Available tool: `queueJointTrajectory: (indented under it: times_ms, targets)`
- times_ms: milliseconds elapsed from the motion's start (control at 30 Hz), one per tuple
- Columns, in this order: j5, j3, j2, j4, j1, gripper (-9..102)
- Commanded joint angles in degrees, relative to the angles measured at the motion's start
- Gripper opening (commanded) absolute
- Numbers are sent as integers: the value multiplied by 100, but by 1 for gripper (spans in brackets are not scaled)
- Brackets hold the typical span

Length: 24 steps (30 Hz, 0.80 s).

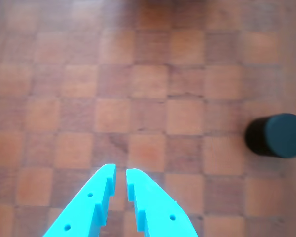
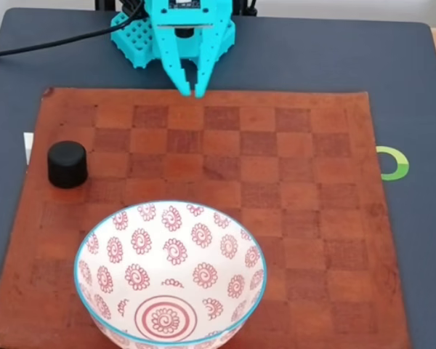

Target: Grasp a black cylinder and put it in a bowl.

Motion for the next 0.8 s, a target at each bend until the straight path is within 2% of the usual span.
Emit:
queueJointTrajectory:
  times_ms: [0, 200, 333, 533, 767]
  targets:
    - [-141, -923, -809, -18, 114, 0]
    - [-510, -1960, -2294, 79, 149, 1]
    - [-1028, -2382, -2997, 79, 659, 1]
    - [-1731, -2839, -3647, 211, 1318, 18]
    - [-2373, -2900, -4175, 229, 1890, 27]
